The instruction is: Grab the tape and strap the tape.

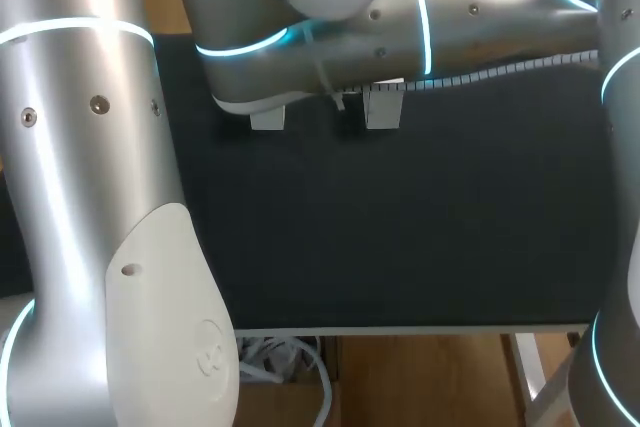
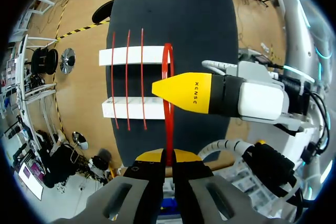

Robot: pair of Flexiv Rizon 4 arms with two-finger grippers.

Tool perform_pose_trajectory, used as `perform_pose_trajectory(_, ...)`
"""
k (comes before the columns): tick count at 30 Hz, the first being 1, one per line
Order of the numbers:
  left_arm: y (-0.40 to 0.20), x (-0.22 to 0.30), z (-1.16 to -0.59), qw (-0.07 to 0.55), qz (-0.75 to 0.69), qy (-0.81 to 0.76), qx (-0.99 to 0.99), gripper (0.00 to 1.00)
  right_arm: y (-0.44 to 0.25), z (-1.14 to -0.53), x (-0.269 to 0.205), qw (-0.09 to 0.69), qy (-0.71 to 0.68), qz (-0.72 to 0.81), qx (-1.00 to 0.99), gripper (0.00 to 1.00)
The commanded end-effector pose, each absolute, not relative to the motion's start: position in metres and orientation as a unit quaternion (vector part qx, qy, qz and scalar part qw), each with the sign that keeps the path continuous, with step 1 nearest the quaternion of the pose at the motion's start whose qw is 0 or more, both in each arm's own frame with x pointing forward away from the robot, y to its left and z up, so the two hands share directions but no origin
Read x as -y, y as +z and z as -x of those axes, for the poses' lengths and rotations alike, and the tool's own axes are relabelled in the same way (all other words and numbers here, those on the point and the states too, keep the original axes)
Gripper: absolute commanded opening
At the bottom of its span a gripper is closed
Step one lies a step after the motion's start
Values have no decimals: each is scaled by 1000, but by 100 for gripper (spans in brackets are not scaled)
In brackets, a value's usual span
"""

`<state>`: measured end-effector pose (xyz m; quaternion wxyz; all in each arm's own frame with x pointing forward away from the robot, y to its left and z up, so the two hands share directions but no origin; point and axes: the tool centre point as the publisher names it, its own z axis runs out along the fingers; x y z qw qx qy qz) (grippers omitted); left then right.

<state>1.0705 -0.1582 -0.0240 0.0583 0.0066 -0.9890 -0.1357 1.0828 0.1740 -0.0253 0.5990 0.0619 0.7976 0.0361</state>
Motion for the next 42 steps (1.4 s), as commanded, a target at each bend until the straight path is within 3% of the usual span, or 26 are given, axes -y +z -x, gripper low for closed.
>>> perform_pose_trajectory(1, -21, 164, -1077, 258, -34, -138, 956, 0, -22, -1084, -176, 598, 35, -62, -799, 0)
perform_pose_trajectory(30, -21, 164, -1077, 258, -34, -138, 956, 0, -22, -1085, -190, 603, 39, -63, -795, 0)
perform_pose_trajectory(42, -21, 164, -1077, 258, -34, -138, 956, 0, -18, -1079, -170, 608, 28, -73, -790, 0)
